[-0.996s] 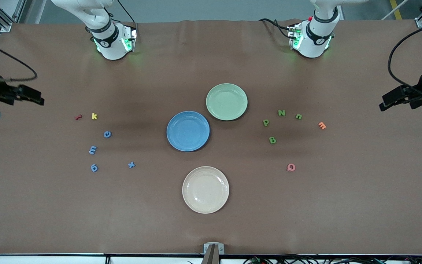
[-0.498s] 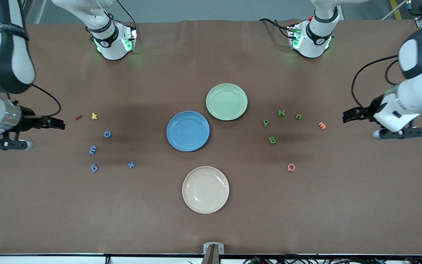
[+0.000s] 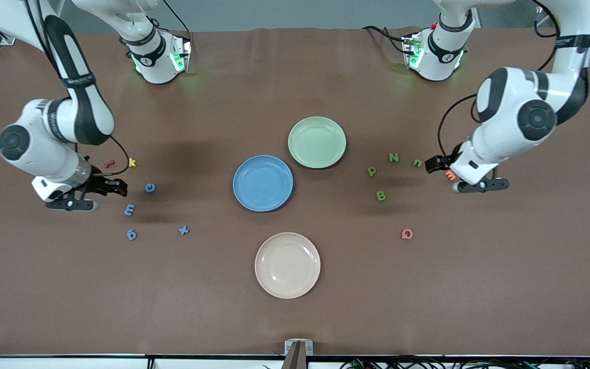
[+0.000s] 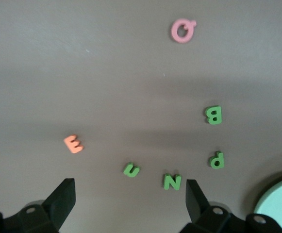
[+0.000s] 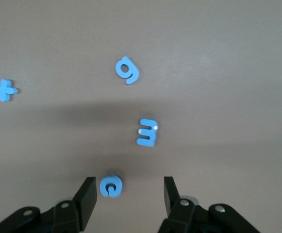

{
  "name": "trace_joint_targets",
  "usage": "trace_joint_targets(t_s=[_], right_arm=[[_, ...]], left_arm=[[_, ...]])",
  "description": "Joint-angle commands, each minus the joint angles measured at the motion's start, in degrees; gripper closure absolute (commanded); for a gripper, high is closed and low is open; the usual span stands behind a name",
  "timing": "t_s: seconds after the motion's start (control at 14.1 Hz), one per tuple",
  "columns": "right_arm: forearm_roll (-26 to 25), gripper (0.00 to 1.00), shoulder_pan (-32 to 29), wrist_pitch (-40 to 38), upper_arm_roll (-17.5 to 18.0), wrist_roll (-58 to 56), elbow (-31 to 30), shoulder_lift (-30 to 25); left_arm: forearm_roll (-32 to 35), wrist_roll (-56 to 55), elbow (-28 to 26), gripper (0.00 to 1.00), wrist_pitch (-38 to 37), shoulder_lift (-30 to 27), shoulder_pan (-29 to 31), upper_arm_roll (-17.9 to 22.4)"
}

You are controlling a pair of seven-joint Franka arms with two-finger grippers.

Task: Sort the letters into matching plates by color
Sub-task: 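Grasp the blue c with the right gripper while the left gripper reaches u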

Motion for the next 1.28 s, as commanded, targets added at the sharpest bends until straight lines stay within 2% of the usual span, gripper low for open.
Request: trace_joint_targets(t_s=[0.0, 0.21, 0.5, 0.71, 1.0, 1.21], right_arm=[[2.53, 0.42, 1.79, 6.71, 0.07, 0.54, -0.96, 4.44], [2.53, 0.41, 3.46, 7.86, 0.07, 2.66, -3.23, 4.9], [2.53, 0.39, 3.99, 12.34, 0.07, 3.18, -7.89, 4.89], [2.53, 0.39, 3.99, 13.13, 0.07, 3.19, -9.21, 4.89], [2.53, 0.4, 4.69, 14.37, 0.07, 4.24, -10.18, 4.89], [2.53, 0.49, 5.13, 14.37, 0.07, 4.85, -10.19, 5.07]], left_arm=[[0.77, -1.9, -7.17, 0.0, 6.03, -2.51, 0.32, -2.17], [1.3, -1.99, -12.89, 0.0, 14.81, -2.07, 0.24, -2.88], [2.43, -1.99, -17.82, 0.02, 23.0, -0.05, 0.24, -2.97], [4.9, -1.99, -19.67, 0.05, 26.16, 2.15, 0.41, -2.97], [5.08, -1.99, -20.29, 0.13, 30.74, 5.92, 0.24, -2.97], [9.02, -1.99, -20.29, 0.16, 31.36, 8.04, 0.76, -2.88]])
